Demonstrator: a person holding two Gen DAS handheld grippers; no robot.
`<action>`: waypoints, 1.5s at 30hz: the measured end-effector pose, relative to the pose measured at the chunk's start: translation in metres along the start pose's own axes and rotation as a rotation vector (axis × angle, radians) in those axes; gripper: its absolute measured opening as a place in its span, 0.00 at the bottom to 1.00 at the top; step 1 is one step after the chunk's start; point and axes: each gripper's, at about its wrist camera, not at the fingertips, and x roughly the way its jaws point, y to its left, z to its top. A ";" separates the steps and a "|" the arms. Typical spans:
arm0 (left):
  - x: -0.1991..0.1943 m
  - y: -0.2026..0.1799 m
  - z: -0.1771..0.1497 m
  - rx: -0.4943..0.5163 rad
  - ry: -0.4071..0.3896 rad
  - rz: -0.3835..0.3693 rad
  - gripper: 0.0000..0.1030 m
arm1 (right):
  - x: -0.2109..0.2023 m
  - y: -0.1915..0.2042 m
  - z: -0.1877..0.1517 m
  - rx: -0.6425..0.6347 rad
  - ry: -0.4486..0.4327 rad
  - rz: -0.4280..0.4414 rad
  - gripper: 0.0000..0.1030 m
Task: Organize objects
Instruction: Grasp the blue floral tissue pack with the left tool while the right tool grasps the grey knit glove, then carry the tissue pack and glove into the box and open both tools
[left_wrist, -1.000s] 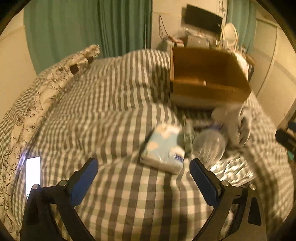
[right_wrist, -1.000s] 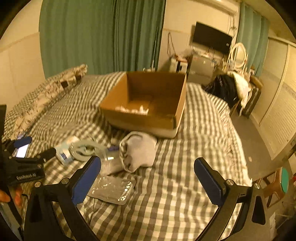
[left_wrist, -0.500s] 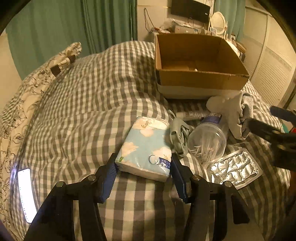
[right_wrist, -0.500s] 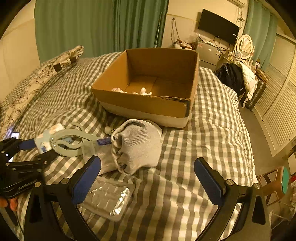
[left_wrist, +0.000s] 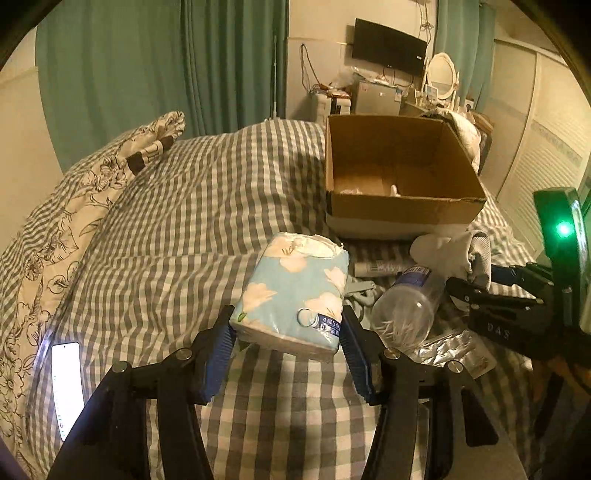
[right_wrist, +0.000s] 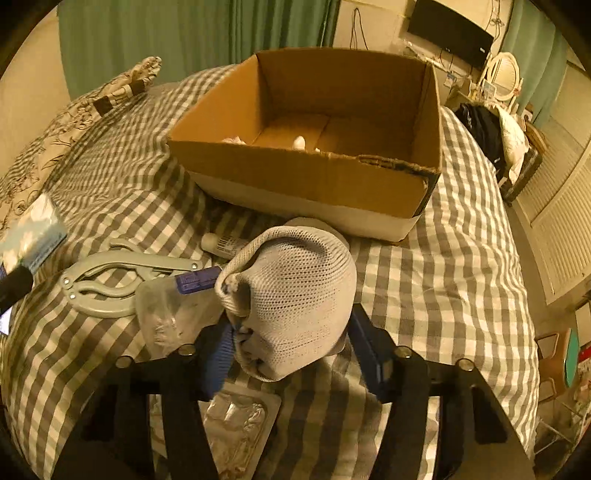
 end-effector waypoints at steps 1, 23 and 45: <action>-0.003 -0.001 0.001 0.001 -0.005 -0.002 0.55 | -0.006 0.001 -0.001 -0.007 -0.011 0.004 0.50; -0.049 -0.044 0.135 0.008 -0.204 -0.141 0.55 | -0.172 -0.036 0.066 -0.053 -0.402 0.030 0.43; 0.172 -0.085 0.189 0.068 -0.013 -0.127 0.57 | 0.003 -0.082 0.166 0.029 -0.245 0.107 0.45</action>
